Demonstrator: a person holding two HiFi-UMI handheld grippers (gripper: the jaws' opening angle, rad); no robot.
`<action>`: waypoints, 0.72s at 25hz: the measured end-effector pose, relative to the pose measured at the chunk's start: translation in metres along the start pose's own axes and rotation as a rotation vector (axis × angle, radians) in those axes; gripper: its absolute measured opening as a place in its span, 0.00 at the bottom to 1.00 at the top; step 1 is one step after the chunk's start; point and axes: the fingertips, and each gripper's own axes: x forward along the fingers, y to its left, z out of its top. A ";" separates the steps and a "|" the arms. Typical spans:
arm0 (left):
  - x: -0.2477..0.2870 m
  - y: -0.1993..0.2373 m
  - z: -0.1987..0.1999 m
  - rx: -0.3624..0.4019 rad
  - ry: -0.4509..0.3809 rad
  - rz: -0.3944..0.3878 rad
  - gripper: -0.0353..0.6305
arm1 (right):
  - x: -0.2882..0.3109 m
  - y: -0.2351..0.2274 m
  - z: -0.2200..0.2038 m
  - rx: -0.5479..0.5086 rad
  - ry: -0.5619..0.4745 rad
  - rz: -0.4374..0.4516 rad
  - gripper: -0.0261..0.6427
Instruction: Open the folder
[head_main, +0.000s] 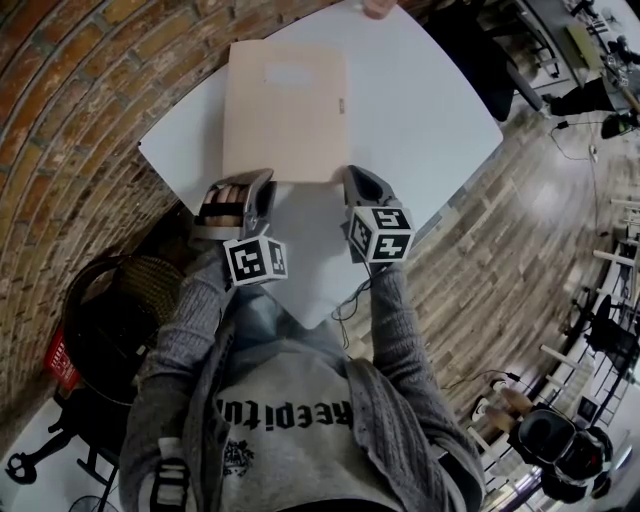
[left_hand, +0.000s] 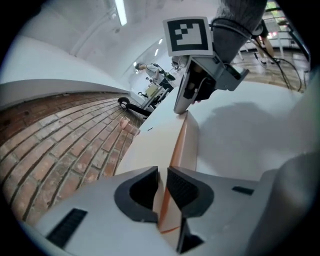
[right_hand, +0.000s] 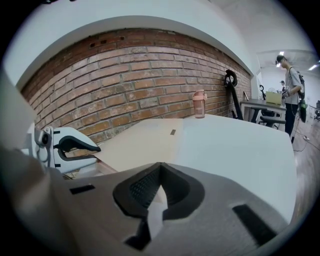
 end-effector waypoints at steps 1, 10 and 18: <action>-0.001 0.000 0.000 -0.038 -0.009 0.004 0.13 | 0.000 0.000 0.000 0.006 0.002 0.002 0.04; -0.011 0.021 0.003 -0.342 -0.107 0.042 0.12 | -0.002 -0.002 -0.001 0.010 0.005 -0.006 0.04; -0.038 0.056 -0.012 -0.695 -0.178 0.133 0.07 | -0.004 -0.001 -0.003 -0.023 0.027 -0.022 0.04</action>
